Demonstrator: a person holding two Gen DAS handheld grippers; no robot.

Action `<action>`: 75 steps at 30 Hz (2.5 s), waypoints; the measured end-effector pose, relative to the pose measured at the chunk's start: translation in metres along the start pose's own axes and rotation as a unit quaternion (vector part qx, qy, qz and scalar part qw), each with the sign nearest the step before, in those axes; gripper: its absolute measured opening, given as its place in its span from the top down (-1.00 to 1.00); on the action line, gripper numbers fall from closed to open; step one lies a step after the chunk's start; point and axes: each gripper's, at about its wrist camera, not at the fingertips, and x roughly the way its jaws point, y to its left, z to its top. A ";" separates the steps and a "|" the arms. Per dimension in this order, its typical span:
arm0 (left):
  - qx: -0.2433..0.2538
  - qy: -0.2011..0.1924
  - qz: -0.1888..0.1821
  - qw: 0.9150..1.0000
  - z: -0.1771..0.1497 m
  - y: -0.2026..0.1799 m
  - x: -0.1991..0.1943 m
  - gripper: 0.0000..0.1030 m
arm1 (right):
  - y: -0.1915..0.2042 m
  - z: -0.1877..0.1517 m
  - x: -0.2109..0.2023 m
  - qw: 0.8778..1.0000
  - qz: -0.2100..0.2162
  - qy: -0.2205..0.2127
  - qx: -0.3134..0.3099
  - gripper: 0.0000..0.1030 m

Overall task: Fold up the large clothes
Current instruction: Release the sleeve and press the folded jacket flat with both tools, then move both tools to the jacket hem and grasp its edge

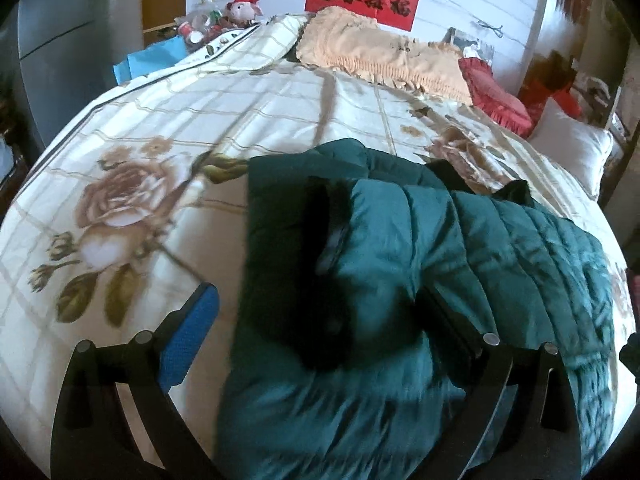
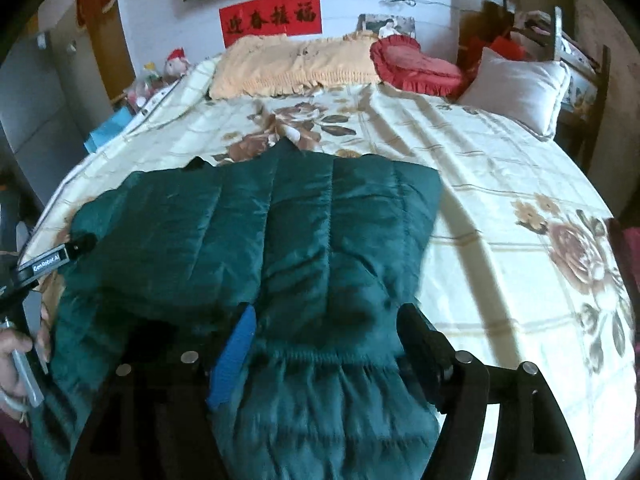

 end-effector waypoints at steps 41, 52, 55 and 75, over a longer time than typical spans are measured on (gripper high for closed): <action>0.027 0.026 0.005 0.999 -0.155 0.067 -0.131 -0.92 | -0.018 -0.146 -0.093 0.997 0.030 0.064 0.027 -0.58; 0.038 0.041 0.004 0.998 -0.171 0.069 -0.136 -0.92 | -0.029 -0.162 -0.101 0.996 0.022 0.072 0.038 -0.58; 0.037 0.047 0.003 0.998 -0.175 0.071 -0.136 -0.92 | -0.030 -0.164 -0.102 0.996 0.022 0.073 0.041 -0.58; -0.013 0.131 -0.089 0.987 -0.211 0.099 -0.133 -0.92 | -0.044 -0.199 -0.100 0.988 0.051 0.133 0.064 -0.66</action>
